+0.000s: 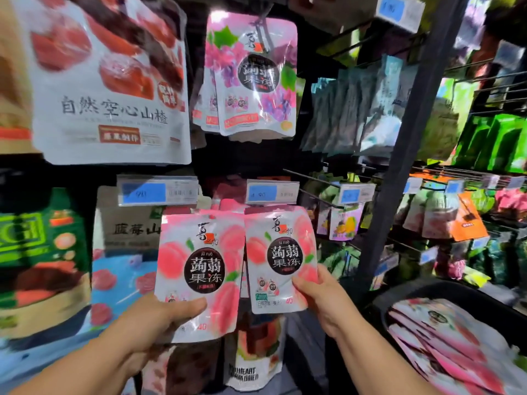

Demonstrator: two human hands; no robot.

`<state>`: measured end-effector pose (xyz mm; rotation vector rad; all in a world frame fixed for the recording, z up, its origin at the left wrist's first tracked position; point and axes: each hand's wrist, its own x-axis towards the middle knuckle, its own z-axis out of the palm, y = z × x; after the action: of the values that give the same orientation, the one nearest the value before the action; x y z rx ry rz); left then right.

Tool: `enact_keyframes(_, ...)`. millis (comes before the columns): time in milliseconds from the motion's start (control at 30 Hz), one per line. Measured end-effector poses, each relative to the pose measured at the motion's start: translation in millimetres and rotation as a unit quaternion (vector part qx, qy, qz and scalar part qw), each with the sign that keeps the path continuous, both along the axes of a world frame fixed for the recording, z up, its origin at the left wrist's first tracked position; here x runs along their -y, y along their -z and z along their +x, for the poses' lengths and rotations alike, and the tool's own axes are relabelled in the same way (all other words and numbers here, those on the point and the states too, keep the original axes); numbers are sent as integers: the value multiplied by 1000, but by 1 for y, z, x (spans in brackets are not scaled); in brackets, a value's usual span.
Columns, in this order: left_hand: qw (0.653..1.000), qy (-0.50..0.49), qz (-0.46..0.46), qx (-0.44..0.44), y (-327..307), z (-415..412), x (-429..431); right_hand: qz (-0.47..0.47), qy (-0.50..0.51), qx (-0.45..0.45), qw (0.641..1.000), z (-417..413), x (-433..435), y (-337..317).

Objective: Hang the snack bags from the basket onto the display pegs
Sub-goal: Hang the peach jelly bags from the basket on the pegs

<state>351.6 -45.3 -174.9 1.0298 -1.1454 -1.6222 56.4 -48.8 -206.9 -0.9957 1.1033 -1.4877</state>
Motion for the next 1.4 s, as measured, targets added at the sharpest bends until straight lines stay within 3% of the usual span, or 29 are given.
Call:
enact_keyframes(333,998,-31,1,61,-14,19,-8,22,-11,-42,999,20,26,-2)
enact_keyframes(733,998,-32,11,57,-8,13,4,28,0,-64,998,28,33,-11)
enact_keyframes(967,996,-56,35,68,-6,-2,10,28,0,-186,982,36,57,2)
enact_keyframes(1167,997,-24,31,71,0,-12,18,61,62,-277,957,47,51,0)
enact_keyframes(1300,997,0,29,74,1,-22,17,35,136,-283,949,46,38,7)
enact_keyframes(1400,997,2,20,79,2,-28,17,-24,241,-346,907,47,26,8)
